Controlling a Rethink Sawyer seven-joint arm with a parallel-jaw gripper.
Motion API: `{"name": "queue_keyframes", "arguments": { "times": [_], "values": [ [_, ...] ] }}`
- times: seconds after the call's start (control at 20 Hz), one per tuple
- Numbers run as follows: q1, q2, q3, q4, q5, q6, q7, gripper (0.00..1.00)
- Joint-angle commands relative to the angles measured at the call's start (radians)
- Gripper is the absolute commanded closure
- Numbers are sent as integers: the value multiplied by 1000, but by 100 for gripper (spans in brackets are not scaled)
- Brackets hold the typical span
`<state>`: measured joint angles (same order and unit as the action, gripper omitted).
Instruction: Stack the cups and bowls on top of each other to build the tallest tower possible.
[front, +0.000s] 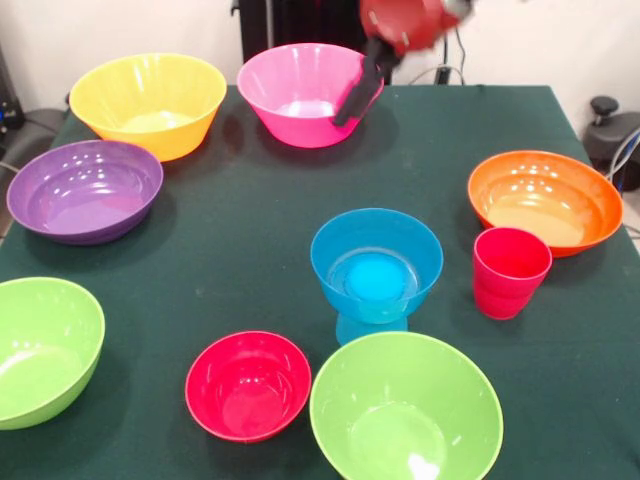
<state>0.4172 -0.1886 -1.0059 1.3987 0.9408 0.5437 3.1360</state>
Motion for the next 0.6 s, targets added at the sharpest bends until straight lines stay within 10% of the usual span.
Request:
{"name": "queue_keyframes", "arguments": {
  "times": [0.05,0.6],
  "values": [
    [-90,-159,93,-59,-135,166,-114,0],
    [-184,-238,193,-4,-211,181,-87,0]
  ]
}}
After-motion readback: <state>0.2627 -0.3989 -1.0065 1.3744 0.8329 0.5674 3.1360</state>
